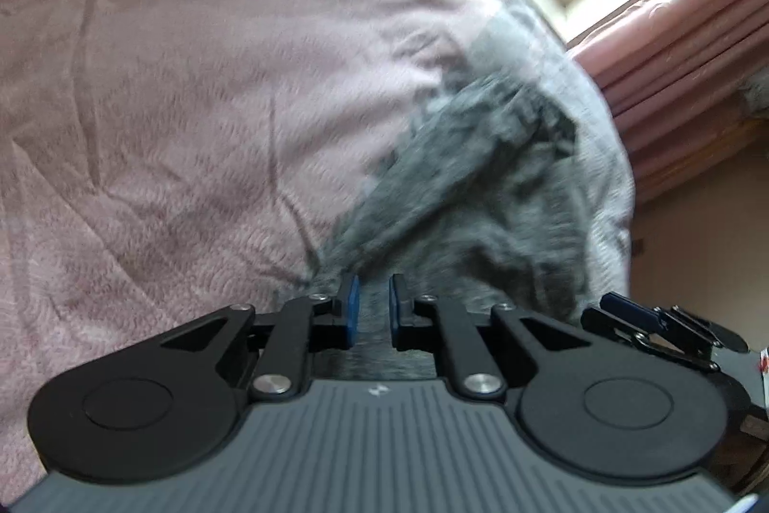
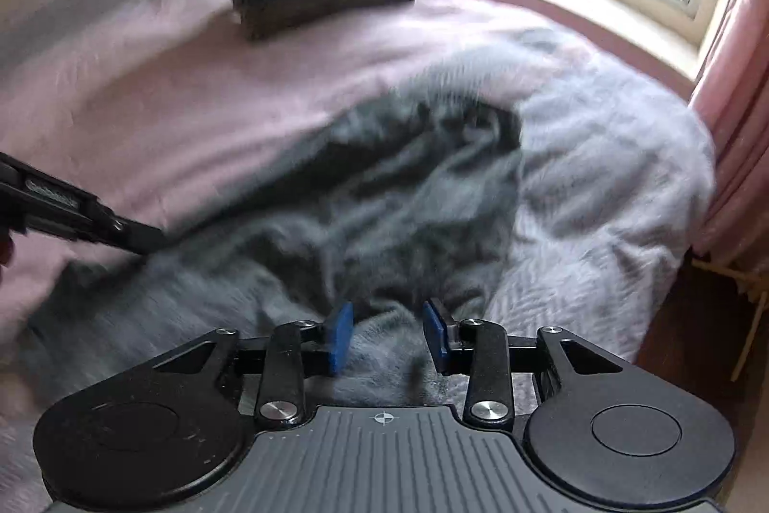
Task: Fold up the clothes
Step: 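Lay the folded shorts down and open both grippers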
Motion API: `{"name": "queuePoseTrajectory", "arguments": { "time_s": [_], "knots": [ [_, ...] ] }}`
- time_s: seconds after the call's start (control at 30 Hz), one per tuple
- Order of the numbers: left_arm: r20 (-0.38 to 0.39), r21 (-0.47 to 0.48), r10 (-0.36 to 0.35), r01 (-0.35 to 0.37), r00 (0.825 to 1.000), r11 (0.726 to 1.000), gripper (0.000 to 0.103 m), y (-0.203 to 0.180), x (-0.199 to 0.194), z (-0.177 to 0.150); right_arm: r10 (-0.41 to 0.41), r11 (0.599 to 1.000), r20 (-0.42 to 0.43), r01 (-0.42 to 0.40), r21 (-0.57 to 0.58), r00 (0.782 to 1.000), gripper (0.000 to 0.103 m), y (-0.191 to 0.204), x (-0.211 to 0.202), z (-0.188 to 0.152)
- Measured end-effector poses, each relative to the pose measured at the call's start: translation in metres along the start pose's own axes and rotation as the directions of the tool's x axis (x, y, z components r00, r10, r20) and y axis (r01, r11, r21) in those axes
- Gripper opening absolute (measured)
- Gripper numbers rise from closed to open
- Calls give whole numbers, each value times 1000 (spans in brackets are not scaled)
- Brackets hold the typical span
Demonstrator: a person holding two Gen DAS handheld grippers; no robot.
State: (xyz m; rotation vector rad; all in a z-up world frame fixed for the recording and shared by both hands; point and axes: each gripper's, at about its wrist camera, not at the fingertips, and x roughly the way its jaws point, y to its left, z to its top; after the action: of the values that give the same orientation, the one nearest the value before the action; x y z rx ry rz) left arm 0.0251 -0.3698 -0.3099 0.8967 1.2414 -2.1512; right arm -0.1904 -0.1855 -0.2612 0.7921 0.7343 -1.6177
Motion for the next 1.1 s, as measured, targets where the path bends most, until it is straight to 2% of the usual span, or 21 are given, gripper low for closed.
{"name": "queuePoseTrajectory", "arguments": {
  "time_s": [0.1,0.13,0.17,0.27,0.43,0.53,0.63,0.67,0.8,0.83,0.87,0.9,0.97,1.03,1.07,1.1],
  "knots": [
    [4,7,-15,15,1000,1000,8,-4,-6,-10,-5,1000,22,5,6,1000,36,7,-17,-1],
    [-9,10,-15,15,1000,1000,8,-4,-4,-15,-13,1000,-6,13,-4,1000,36,8,-9,-10],
    [-32,15,7,-6,999,1000,8,-3,2,-21,-23,1000,-41,22,-16,999,36,8,1,-20],
    [-50,-1,59,-59,997,998,6,4,6,-38,-26,998,-36,24,-60,999,36,9,5,-34],
    [29,-10,58,-58,998,998,7,-5,-36,-57,-42,999,33,41,6,999,36,5,-32,-26],
    [34,-31,80,-79,996,996,7,-5,-50,-75,-10,999,62,12,-35,998,36,15,-49,-34],
    [9,-76,142,-141,990,987,6,2,-47,-95,-28,997,-23,26,-75,999,36,19,-31,-61],
    [16,-91,150,-148,989,985,6,0,-49,-98,-30,997,-22,28,-71,999,36,17,-33,-64],
    [52,-59,208,-205,977,977,12,-25,-70,-106,0,1000,3,0,6,1000,37,7,-60,-68],
    [42,-51,226,-224,973,973,15,-32,-73,-110,20,1000,-5,-20,15,1000,37,6,-64,-72],
    [23,-48,247,-246,969,968,15,-35,-75,-114,43,999,-48,-42,19,998,37,7,-62,-78],
    [-5,-50,283,-282,959,958,15,-40,-75,-120,48,999,-93,-46,25,994,37,7,-58,-84],
    [-52,-57,351,-354,935,934,15,-49,-78,-131,49,997,-119,-42,59,992,37,5,-62,-91],
    [-49,-72,374,-376,926,924,18,-61,-93,-143,79,992,-114,-67,104,990,37,0,-82,-88],
    [-43,-75,382,-385,923,920,21,-70,-104,-149,88,989,-108,-74,126,990,38,-1,-95,-86],
    [-38,-77,391,-393,919,916,26,-79,-114,-155,94,986,-101,-78,148,990,49,-3,-109,-85]
  ]
}}
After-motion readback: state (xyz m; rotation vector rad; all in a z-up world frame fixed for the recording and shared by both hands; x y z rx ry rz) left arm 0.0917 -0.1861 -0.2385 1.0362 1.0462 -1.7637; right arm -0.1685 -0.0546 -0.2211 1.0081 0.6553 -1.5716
